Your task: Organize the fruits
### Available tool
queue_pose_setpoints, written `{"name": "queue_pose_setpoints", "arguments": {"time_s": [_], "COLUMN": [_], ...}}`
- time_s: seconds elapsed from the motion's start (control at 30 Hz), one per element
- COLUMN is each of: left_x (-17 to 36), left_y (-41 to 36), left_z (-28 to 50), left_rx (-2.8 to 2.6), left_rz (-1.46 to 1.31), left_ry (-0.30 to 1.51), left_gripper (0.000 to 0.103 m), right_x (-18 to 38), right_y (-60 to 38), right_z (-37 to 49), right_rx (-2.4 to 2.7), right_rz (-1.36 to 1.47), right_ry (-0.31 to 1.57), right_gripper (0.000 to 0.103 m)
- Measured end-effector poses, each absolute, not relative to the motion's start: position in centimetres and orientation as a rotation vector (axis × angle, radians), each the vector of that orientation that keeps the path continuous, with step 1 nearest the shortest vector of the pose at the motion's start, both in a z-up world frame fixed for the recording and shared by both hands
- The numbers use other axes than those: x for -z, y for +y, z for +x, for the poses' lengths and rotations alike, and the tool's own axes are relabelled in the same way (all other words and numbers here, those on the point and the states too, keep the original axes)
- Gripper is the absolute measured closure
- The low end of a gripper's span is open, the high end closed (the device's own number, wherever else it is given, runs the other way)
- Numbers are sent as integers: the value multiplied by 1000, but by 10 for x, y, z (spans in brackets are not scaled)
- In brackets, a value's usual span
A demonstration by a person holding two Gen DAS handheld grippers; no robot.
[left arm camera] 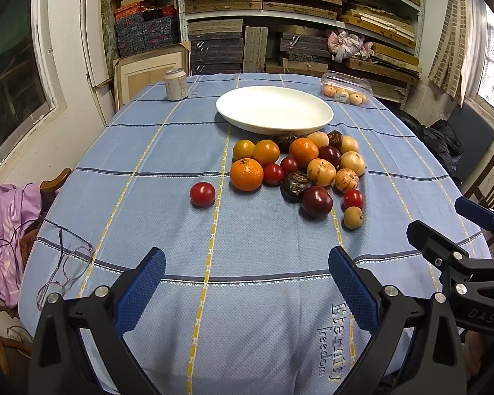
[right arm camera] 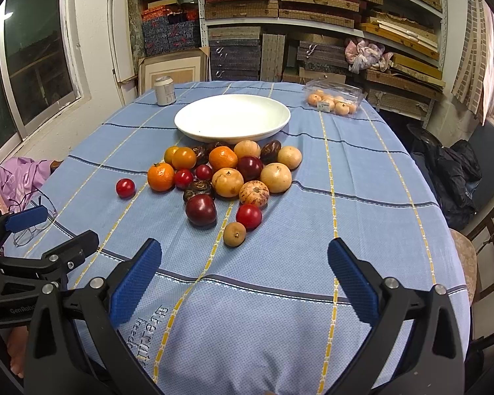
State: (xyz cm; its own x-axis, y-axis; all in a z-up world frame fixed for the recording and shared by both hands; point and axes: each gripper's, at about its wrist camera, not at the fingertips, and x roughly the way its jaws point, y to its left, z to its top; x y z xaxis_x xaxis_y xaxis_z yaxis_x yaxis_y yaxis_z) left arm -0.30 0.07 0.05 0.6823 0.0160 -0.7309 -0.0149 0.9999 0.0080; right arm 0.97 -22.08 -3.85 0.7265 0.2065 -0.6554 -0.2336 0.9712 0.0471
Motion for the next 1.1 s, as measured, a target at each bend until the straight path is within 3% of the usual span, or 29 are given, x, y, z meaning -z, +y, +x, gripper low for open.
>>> {"name": "queue_pose_setpoints", "arguments": {"time_s": [1.1], "left_x": [6], "left_y": [-2], "left_z": [0], "left_rx": [-11], "left_rz": [-3], "left_ry": [852], "left_gripper": [3], "right_x": [40], "right_y": [-220], "right_z": [9], "right_rx": [-245], "right_rz": [-36], "right_ry": [717], "right_gripper": [4]}}
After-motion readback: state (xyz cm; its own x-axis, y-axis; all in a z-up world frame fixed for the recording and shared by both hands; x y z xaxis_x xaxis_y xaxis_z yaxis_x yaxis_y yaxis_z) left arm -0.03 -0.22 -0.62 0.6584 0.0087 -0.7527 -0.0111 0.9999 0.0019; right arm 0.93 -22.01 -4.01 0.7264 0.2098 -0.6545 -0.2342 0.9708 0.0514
